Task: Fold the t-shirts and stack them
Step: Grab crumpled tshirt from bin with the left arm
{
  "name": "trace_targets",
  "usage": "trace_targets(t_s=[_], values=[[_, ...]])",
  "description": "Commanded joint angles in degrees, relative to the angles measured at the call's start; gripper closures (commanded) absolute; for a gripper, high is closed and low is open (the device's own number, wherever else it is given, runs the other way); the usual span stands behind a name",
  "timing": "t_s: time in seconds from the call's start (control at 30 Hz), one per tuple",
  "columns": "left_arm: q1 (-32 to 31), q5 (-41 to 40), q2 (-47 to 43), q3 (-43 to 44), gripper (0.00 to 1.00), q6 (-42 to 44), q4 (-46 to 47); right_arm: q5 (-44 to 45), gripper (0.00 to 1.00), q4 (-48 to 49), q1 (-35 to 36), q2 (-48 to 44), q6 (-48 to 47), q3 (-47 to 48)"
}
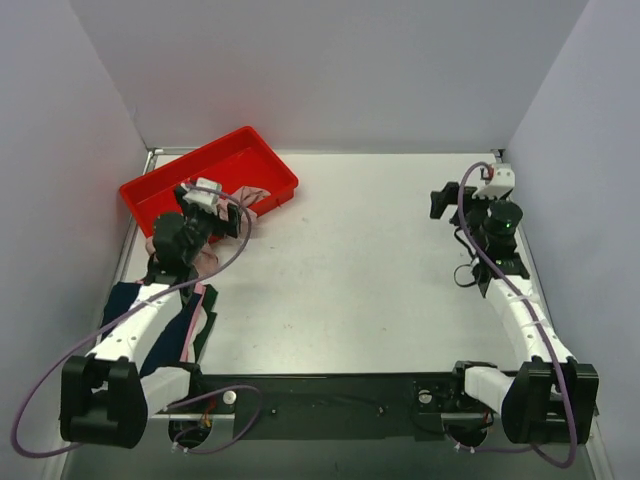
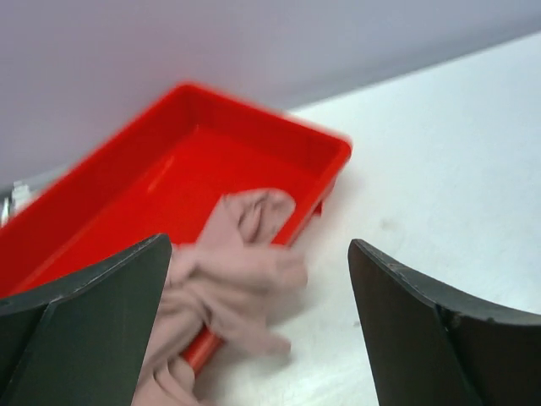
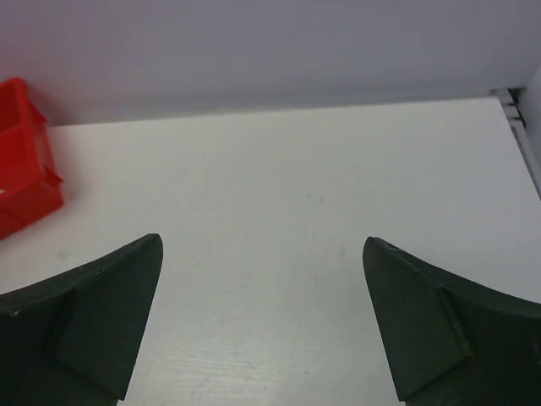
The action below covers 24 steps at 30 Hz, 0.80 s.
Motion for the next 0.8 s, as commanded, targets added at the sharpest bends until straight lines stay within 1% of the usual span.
trace_targets(t_s=[0.0, 0.03, 0.07, 0.1, 0.13, 0.17, 0.2, 0.23, 0.27, 0.3, 0.33, 0.37, 0.4, 0.47, 0.57, 0.6, 0.63, 0.67, 0.77], values=[[-0.82, 7.61, -1.85, 14.58, 0.03, -1.77, -17.09, -12.21, 0.00, -9.22, 0.22, 2.41, 7.15, 16.23], [-0.90, 6.55, 0.68, 20.71, 0.03, -2.39, -21.46, -14.57, 0.00, -10.53, 0.83, 3.48, 7.95, 18.71], [-0.91, 5.93, 2.19, 23.73, 0.03, -2.75, -24.37, -15.64, 0.00, -11.06, 1.44, 5.57, 8.39, 22.13], [-0.73, 4.71, 6.29, 30.98, 0.03, -2.58, -30.93, -16.87, 0.00, -12.38, 3.54, 6.47, 8.05, 24.17], [-0.47, 4.18, 9.03, 34.53, 0.03, -2.05, -35.43, -16.88, 0.00, -13.43, 4.86, 8.30, 5.96, 27.23], [0.14, 3.13, 13.93, 42.92, 0.03, -2.05, -44.18, -16.62, 0.00, -15.97, 7.14, 9.10, 4.54, 28.74], [0.67, 3.46, 17.37, 47.70, 0.03, -1.53, -48.18, -16.27, 0.00, -17.99, 9.77, 10.68, 1.31, 31.98], [1.81, 4.60, 23.50, 55.23, 0.03, -0.91, -57.01, -15.31, 0.00, -21.75, 11.19, 11.65, 0.06, 35.06], [2.43, 5.74, 26.35, 59.92, 0.03, 0.92, -65.62, -14.95, 0.00, -24.66, 13.03, 13.31, -1.17, 36.31], [3.13, 5.40, 32.38, 67.88, 0.03, 1.81, -69.28, -14.86, 0.00, -26.17, 13.66, 14.29, -1.01, 38.49], [3.31, 4.01, 35.14, 74.32, 0.03, 3.30, -76.45, -15.03, 0.00, -27.93, 14.54, 15.60, 0.47, 39.38], [4.01, 2.60, 40.64, 77.95, 0.03, 4.27, -79.30, -15.47, 0.00, -28.55, 14.89, 16.31, 1.36, 40.70], [4.71, 0.50, 45.14, 83.20, 0.03, 4.63, -84.38, -15.39, 0.00, -29.34, 16.12, 17.19, 2.84, 41.15], [5.59, -2.05, 50.07, 88.23, 0.03, 5.16, -89.32, -14.78, 0.00, -30.22, 18.05, 18.16, 3.21, 41.77], [6.74, -3.73, 54.84, 92.21, 0.03, 5.34, -93.65, -13.28, 0.00, -31.72, 21.30, 19.83, 2.42, 41.77], [6.74, -3.57, 56.16, 92.74, 0.03, 5.42, -94.18, -13.10, 0.00, -31.72, 21.84, 20.09, 2.51, 41.77], [8.48, -3.82, 56.87, 92.66, 0.03, 5.51, -94.36, -13.01, 0.00, -31.72, 22.36, 20.62, 2.68, 41.85], [8.93, -4.09, 57.74, 92.58, 0.03, 5.51, -94.28, -12.75, 0.00, -33.29, 22.72, 20.89, 2.86, 41.77], [9.99, -5.23, 58.72, 89.78, 0.03, 5.68, -92.70, -12.22, 0.01, -34.01, 23.95, 21.85, 3.21, 41.85]])
